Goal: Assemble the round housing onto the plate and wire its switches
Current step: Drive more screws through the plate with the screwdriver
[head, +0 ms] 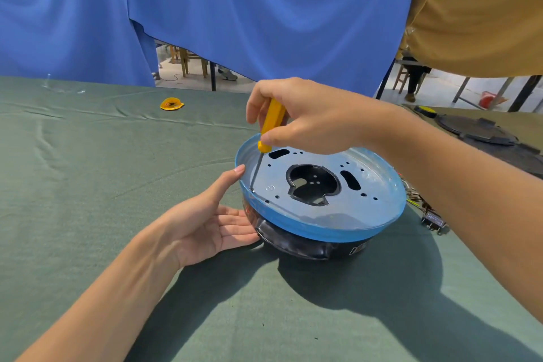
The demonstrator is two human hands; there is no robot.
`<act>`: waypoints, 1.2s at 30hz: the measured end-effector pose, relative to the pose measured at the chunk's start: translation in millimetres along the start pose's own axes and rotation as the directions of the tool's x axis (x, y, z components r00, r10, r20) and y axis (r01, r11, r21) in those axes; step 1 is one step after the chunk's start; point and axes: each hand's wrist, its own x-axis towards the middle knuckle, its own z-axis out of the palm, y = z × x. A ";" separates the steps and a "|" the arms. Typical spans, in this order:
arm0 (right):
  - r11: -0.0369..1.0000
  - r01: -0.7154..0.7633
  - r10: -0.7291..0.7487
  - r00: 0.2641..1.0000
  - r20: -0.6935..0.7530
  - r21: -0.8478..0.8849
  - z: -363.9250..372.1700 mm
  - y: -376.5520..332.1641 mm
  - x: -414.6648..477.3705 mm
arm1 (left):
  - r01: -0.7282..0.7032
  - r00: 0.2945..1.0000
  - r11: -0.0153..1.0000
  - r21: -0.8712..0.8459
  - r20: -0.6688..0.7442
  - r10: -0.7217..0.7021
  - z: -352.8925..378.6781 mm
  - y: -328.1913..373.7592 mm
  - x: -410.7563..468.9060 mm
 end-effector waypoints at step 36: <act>0.936 -0.086 0.154 0.972 0.178 -0.342 -15.9 -30.7 25.6 | -0.003 1.000 1.000 -0.014 0.000 0.003 -2.0 -1.8 2.8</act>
